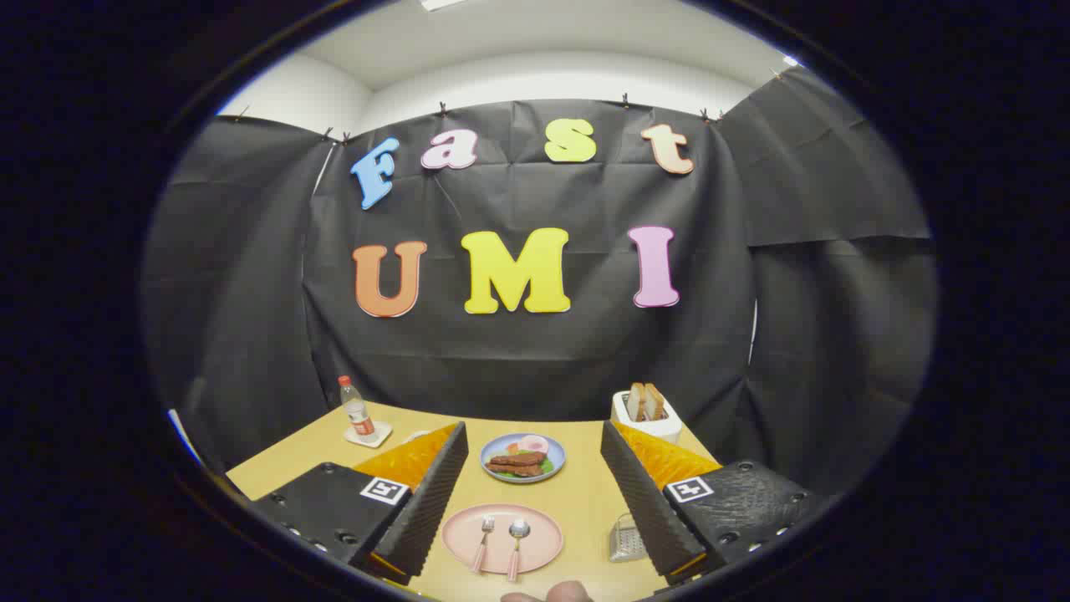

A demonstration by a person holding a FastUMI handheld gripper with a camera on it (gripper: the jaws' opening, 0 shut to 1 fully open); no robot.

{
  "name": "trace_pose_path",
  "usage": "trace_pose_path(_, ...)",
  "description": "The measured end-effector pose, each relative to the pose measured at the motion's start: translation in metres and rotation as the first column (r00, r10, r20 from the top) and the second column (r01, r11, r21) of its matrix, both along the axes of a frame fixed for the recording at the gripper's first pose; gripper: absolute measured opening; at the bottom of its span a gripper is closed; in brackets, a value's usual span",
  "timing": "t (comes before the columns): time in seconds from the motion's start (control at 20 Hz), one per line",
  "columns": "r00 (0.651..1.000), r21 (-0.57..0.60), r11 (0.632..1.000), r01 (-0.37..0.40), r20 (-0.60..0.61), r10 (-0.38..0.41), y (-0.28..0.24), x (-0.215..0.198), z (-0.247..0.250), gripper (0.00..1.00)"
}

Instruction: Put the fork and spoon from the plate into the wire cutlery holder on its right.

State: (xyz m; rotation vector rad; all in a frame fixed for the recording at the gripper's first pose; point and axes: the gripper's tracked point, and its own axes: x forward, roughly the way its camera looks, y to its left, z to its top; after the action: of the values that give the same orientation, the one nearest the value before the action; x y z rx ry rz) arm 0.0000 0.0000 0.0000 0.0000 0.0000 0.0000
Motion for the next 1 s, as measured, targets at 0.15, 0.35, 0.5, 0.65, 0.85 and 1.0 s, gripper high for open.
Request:
trace_pose_path(0.15,1.0,-0.001,1.0,-0.018,-0.026,0.018,0.009,0.0,-0.012,0.96)
trace_pose_path(0.35,0.998,0.018,0.999,-0.032,-0.049,0.033,0.015,0.0,-0.021,0.96)
trace_pose_path(0.5,0.998,0.012,0.999,-0.034,-0.056,0.035,0.014,0.001,-0.024,0.96)
trace_pose_path(0.65,0.997,-0.002,0.999,-0.035,-0.073,0.034,0.014,0.003,-0.033,0.96)
trace_pose_path(0.85,0.989,-0.001,0.999,-0.04,-0.144,0.039,0.012,0.006,-0.063,0.96)
trace_pose_path(1.0,0.971,0.009,1.0,-0.026,-0.236,0.028,0.009,0.012,-0.106,0.96)
